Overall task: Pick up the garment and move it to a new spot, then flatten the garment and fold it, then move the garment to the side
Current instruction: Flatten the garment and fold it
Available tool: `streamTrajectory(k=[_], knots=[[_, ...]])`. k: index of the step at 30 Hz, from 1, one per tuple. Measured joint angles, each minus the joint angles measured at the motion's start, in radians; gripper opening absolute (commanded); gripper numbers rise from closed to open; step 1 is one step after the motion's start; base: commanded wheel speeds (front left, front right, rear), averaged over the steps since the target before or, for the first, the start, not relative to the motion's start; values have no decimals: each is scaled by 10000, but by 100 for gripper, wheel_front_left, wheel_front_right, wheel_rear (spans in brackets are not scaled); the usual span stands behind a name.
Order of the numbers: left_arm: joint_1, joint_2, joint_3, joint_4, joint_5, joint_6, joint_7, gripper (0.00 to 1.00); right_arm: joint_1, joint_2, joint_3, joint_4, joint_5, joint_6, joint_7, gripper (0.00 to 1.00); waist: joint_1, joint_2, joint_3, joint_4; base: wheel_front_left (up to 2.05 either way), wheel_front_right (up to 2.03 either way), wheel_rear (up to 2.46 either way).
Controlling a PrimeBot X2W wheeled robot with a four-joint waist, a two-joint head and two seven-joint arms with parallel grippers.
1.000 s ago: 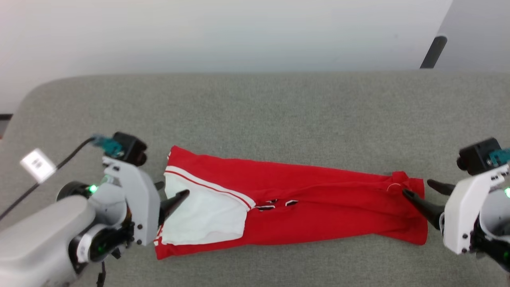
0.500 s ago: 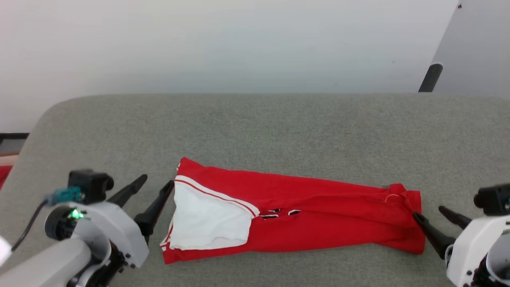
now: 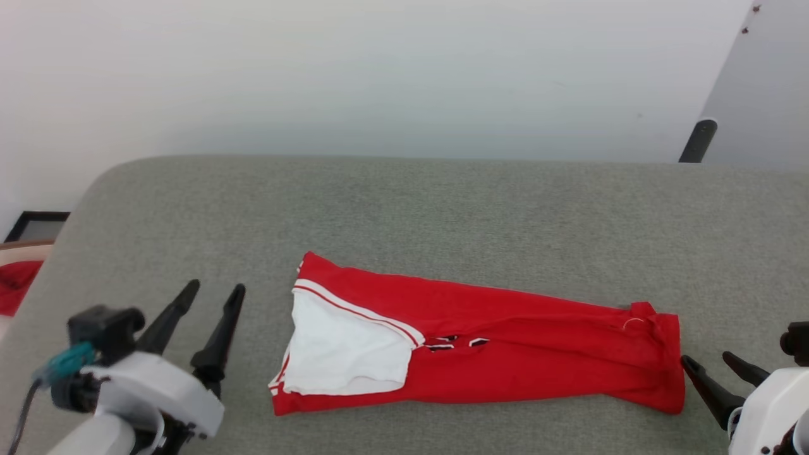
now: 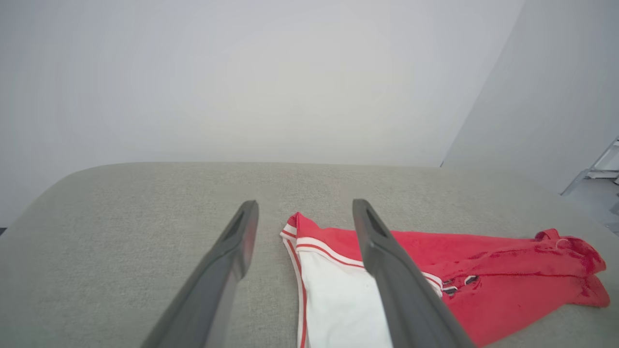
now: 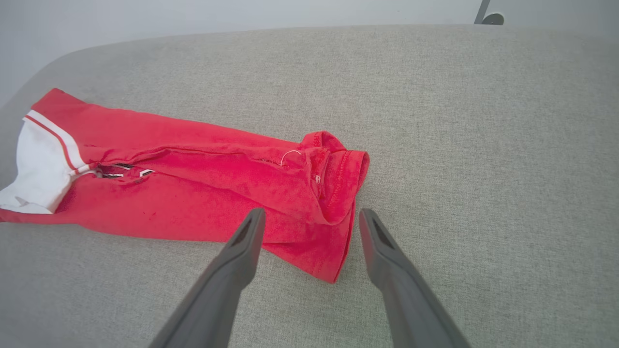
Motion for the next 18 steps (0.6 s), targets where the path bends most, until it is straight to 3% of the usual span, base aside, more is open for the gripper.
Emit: streamTrajectory(k=[11, 18], knots=[[2350, -1906, 3793, 65, 2533, -963, -2, 100, 140, 6, -431, 583, 36, 0, 424, 100, 0, 0, -90, 457, 0, 0, 0], [3182, -3120, 5302, 205, 3568, -1743, -2, 100, -365, -134, -686, 1160, 81, 0, 1471, 100, 0, 0, 33, 775, 0, 0, 0]])
